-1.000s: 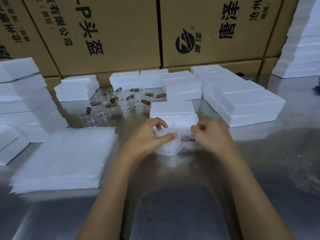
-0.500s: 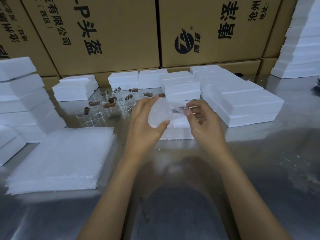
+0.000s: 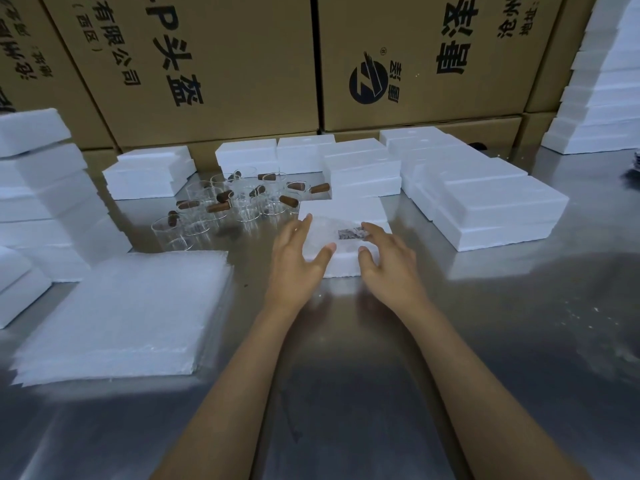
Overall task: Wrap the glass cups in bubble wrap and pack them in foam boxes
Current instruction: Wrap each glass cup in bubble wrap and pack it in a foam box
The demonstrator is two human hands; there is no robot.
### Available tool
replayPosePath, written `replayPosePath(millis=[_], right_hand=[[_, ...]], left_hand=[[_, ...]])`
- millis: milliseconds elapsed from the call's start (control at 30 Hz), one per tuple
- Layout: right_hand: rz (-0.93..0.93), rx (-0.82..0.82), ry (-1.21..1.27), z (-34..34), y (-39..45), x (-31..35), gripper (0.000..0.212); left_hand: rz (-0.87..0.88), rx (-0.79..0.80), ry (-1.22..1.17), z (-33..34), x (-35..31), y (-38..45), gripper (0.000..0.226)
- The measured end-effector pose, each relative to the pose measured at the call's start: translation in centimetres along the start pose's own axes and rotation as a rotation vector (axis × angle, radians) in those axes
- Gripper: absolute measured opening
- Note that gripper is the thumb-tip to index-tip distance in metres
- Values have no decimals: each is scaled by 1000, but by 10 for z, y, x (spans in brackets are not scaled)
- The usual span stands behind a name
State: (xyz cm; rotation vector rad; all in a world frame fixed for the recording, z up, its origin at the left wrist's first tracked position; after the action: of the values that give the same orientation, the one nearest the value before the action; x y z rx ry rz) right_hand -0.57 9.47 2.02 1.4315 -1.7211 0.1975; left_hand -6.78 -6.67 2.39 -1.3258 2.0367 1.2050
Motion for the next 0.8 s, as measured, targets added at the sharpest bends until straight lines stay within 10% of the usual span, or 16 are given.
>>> replayPosePath(millis=[367,500,800], right_hand=[[23,-106,-29,-5,2,4,41],[262,-196,517,-21,4,-10,41],[438,70,714,-15,31,-29,45]], left_hand=[[-19,28,-28,-4,1,-2,73],[-317,-30,-496,-9,10,-1,64],[-435,100,-719,4,4,19,39]])
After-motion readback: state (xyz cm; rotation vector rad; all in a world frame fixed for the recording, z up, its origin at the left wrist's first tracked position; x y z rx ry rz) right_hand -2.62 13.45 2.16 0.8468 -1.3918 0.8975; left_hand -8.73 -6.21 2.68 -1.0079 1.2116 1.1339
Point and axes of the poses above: each hand's wrist, its own y-axis towards the middle knuckle, its own z-axis out of the palm, x = y × z, the point moved 4 cm from there along y, towards the middle knuckle, and after that the axes turned 1 degree about -x, right-handed, at the moved point
